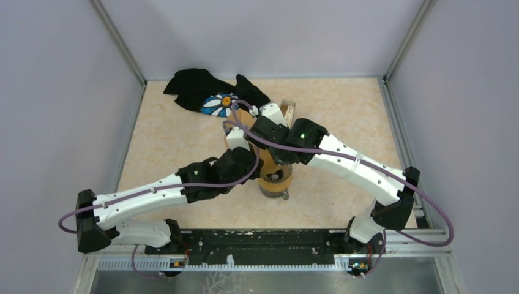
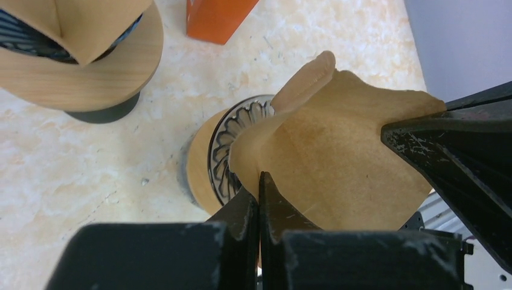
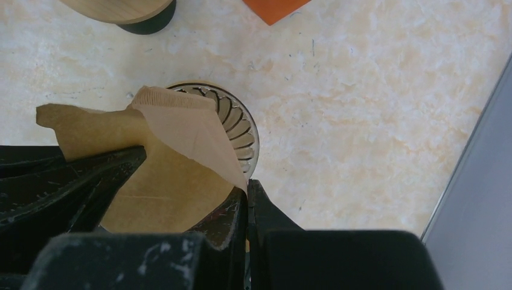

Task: Place the coffee filter in the dripper
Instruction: Place the coffee filter in the coffee dripper.

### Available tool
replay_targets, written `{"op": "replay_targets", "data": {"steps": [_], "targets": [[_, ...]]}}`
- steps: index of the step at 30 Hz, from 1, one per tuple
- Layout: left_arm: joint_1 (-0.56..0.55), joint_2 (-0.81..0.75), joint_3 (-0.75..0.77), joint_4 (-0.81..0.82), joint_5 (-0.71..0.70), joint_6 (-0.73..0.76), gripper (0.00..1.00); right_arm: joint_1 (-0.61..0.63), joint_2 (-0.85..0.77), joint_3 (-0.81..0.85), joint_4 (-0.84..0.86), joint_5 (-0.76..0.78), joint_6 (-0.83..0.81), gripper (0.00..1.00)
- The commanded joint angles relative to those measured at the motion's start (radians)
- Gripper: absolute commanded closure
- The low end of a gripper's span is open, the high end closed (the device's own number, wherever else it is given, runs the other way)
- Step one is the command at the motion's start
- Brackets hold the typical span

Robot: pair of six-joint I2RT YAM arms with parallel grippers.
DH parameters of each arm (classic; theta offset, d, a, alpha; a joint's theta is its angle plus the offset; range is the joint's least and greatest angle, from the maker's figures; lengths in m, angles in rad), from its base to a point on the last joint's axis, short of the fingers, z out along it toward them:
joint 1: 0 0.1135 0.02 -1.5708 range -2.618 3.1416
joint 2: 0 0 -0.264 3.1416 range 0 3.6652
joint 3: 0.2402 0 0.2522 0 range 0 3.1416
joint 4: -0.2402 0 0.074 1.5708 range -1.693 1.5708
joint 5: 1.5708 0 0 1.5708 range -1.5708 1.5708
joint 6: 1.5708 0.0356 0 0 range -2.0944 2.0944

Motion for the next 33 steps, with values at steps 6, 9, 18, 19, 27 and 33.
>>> {"op": "replay_targets", "data": {"steps": [6,9,18,19,27,33], "targets": [[-0.009,-0.010,0.099,-0.161,0.094,0.021,1.00,-0.004,-0.058,-0.068,0.093,-0.109,-0.049,0.97],[-0.009,-0.006,0.121,-0.185,0.123,0.033,1.00,-0.011,-0.074,-0.092,0.124,-0.138,-0.058,0.93],[-0.009,0.033,0.176,-0.207,0.230,0.067,1.00,-0.031,-0.122,-0.147,0.225,-0.200,-0.072,0.74],[-0.009,0.037,0.184,-0.211,0.238,0.070,1.00,-0.037,-0.129,-0.153,0.233,-0.205,-0.074,0.75],[-0.008,0.049,0.213,-0.234,0.261,0.075,1.00,-0.084,-0.165,-0.221,0.285,-0.228,-0.091,0.79],[-0.006,0.035,0.217,-0.268,0.224,0.064,1.00,-0.122,-0.224,-0.281,0.313,-0.249,-0.110,0.91]]}}
